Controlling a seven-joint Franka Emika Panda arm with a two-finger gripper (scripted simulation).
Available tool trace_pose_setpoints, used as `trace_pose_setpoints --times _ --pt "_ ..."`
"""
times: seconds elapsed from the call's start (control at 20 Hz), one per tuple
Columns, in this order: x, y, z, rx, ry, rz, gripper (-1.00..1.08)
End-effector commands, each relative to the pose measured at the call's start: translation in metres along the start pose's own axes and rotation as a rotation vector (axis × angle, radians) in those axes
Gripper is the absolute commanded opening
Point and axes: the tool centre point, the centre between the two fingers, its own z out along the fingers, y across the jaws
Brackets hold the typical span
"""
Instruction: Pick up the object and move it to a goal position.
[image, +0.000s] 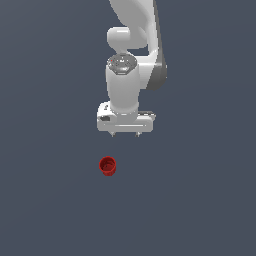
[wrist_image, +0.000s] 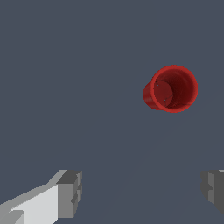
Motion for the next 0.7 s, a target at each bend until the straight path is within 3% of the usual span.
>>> trace_pose_setpoints --times 0.0,0.65 --pt "0.0 0.0 0.0 0.0 0.0 0.0 1.0" --pt "-0.0017 -0.0001 -0.0088 -0.009 0.006 -0.038 1.0"
